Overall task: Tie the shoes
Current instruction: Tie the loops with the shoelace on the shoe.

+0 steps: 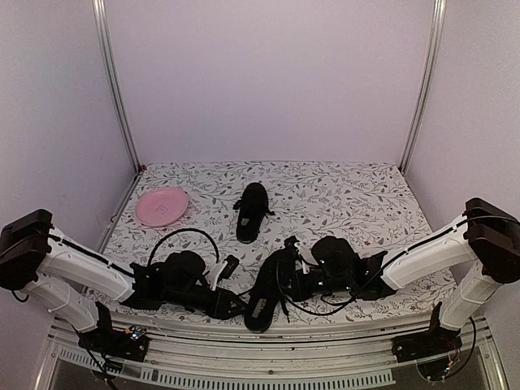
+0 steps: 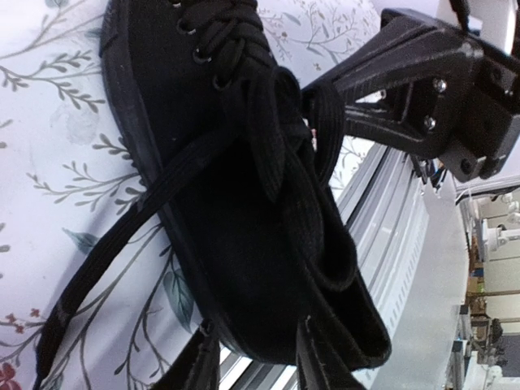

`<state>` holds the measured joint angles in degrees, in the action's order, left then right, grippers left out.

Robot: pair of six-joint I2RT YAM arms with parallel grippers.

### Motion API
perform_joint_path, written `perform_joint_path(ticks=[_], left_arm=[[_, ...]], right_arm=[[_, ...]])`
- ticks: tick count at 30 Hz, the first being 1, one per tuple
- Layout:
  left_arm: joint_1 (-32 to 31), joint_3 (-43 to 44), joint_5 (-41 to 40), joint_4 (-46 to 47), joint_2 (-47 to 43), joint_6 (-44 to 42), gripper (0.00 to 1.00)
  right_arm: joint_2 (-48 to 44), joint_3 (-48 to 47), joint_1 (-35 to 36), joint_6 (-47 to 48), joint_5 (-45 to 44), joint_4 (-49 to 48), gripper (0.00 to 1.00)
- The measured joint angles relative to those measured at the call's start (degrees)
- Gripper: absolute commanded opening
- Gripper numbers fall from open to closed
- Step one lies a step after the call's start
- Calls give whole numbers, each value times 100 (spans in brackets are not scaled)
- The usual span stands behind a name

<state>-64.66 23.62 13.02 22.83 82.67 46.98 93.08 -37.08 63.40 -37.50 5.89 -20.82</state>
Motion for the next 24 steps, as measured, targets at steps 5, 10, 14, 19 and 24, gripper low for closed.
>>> perform_joint_path(ticks=[5, 10, 14, 19, 24], left_arm=[[-9, 79, -332, -614, -577, -197, 39], [44, 605, -603, -1082, -688, -428, 38], [164, 874, -601, -1196, -597, -551, 37], [232, 1196, -496, -1353, -111, -697, 29], [232, 1270, -328, -1425, 131, -754, 12]], right_arm=[[-2, 0, 0, 2, -4, 0, 2], [-2, 0, 0, 2, -4, 0, 2], [-2, 0, 0, 2, -4, 0, 2], [-2, 0, 0, 2, -2, -2, 2], [-2, 0, 0, 2, -2, -2, 2]])
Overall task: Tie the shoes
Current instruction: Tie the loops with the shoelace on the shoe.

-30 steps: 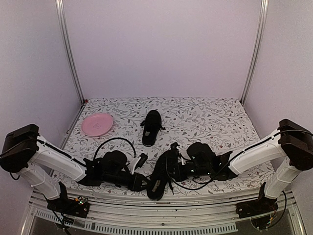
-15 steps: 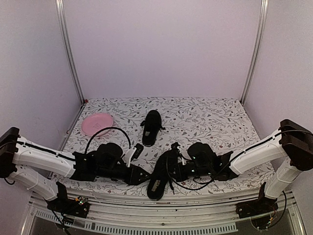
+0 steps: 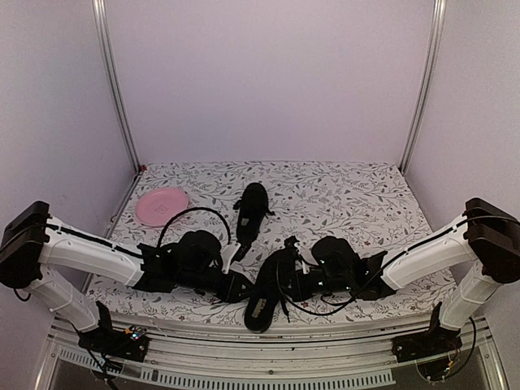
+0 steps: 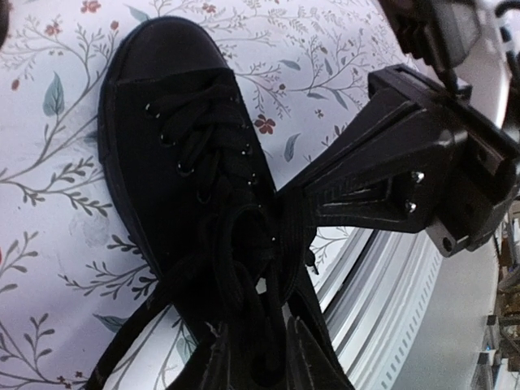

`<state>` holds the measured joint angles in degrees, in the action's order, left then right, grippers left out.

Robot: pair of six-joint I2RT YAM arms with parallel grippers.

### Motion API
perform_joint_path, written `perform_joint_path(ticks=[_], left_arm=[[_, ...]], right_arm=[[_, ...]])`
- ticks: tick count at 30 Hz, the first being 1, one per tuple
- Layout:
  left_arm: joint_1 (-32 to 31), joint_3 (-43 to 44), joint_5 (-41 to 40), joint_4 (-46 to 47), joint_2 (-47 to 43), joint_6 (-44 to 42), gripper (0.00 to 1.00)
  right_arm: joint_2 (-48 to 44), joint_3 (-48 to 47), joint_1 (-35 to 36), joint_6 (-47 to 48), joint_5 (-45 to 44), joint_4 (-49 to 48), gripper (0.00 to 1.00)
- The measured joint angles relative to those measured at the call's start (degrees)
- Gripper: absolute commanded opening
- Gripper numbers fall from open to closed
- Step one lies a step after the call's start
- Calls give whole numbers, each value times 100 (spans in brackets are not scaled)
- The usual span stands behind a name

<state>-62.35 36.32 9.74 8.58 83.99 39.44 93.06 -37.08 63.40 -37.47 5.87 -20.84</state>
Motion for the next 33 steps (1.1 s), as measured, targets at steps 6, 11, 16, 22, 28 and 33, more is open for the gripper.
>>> perform_joint_path(ticks=[6, 11, 16, 22, 28, 33], left_arm=[[4, 0, 94, -39, 31, 39, 0], [-2, -162, 168, 24, -120, 232, 0], [-57, -398, 186, 94, -420, 503, 0], [-149, -719, 181, 400, -492, 817, 0], [-179, -933, 227, 837, -308, 1051, 2], [-247, -973, 341, 1060, 15, 1174, 14]], right_arm=[[0, 0, 0, 0, 0, -2, 2], [2, 0, 0, 0, 0, -2, 2], [2, 0, 0, 0, 0, -4, 2], [2, 0, 0, 0, 0, -7, 2], [2, 0, 0, -2, 0, -7, 2], [2, 0, 0, -2, 2, -9, 2]])
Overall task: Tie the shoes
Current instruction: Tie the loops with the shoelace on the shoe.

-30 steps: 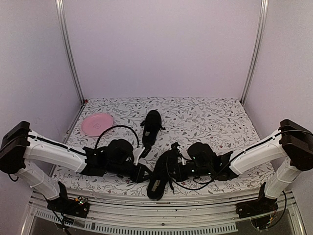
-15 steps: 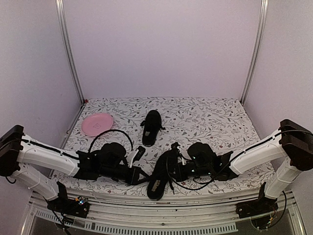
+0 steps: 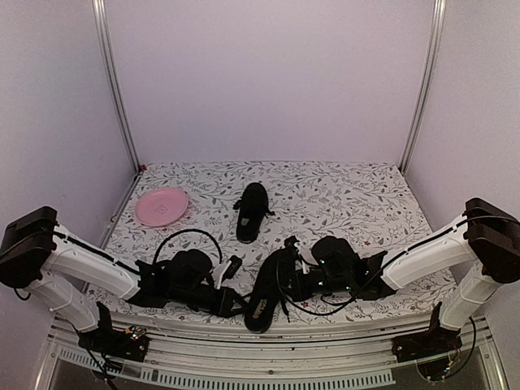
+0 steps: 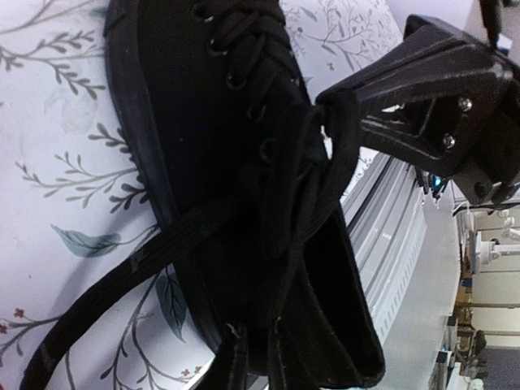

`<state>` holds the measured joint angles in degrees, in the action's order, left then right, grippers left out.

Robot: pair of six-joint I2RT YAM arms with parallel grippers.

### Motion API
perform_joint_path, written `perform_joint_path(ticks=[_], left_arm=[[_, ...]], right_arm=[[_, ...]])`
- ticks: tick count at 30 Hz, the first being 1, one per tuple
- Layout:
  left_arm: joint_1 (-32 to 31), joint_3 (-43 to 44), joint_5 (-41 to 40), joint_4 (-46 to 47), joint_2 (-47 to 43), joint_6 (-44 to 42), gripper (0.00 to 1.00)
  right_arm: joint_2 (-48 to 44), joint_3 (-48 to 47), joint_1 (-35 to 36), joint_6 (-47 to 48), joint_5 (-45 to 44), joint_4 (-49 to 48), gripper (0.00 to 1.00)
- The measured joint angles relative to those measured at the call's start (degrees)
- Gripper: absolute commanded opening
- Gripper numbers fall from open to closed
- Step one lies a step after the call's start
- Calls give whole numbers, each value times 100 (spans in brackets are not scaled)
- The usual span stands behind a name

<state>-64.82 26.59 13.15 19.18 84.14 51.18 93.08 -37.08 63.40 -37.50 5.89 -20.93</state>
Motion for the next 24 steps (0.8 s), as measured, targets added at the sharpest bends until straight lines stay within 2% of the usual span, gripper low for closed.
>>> perform_joint_path(ticks=[4, 10, 16, 24], left_arm=[[-17, 4, -44, -129, -37, -57, 31], [164, 175, -238, -970, -754, -450, 45], [789, 562, -201, -1410, -1073, -942, 46], [986, 1307, 55, -1416, -131, -1401, 43]], right_arm=[[0, 0, 0, 4, 0, 0, 2], [0, 0, 0, 9, 0, 0, 2], [0, 0, 0, 11, 0, 0, 2], [0, 0, 0, 13, 0, -2, 2]])
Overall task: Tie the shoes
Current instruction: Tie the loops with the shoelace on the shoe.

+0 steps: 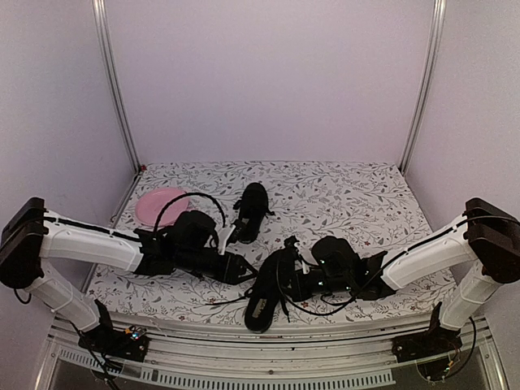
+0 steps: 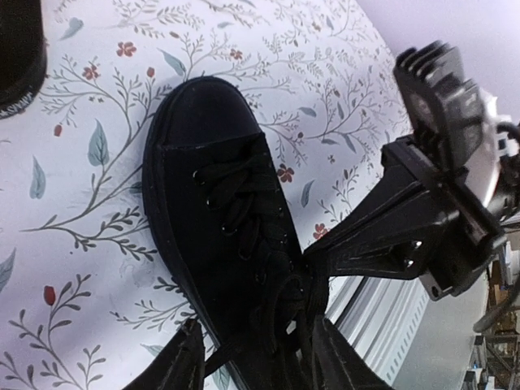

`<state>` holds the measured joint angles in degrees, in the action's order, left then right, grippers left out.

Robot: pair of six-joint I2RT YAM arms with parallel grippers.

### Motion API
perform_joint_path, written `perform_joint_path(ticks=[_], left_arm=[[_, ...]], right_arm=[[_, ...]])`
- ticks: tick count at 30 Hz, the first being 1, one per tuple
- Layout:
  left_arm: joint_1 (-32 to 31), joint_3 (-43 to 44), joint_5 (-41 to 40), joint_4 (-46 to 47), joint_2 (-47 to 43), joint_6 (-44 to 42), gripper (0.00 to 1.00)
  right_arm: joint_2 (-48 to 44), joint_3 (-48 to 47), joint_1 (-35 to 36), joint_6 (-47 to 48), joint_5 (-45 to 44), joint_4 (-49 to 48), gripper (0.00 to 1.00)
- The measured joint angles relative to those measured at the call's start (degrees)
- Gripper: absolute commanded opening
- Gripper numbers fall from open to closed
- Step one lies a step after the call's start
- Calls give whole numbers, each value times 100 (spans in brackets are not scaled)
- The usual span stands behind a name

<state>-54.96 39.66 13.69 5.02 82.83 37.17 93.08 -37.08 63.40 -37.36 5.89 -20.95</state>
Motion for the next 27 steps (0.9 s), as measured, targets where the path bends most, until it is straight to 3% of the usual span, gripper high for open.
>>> perform_joint_path(ticks=[7, 12, 16, 27], left_arm=[[4, 184, 413, 33, 726, -120, 33], [13, 192, 566, 127, 831, -105, 11], [17, 192, 688, 293, 837, -70, 1], [15, -199, 841, 997, 586, 146, 0]], right_arm=[[0, 0, 0, 0, 0, -2, 2], [0, 0, 0, 0, 0, -2, 2], [0, 0, 0, 2, 4, -2, 2], [-81, -11, 79, 98, 48, 17, 2]])
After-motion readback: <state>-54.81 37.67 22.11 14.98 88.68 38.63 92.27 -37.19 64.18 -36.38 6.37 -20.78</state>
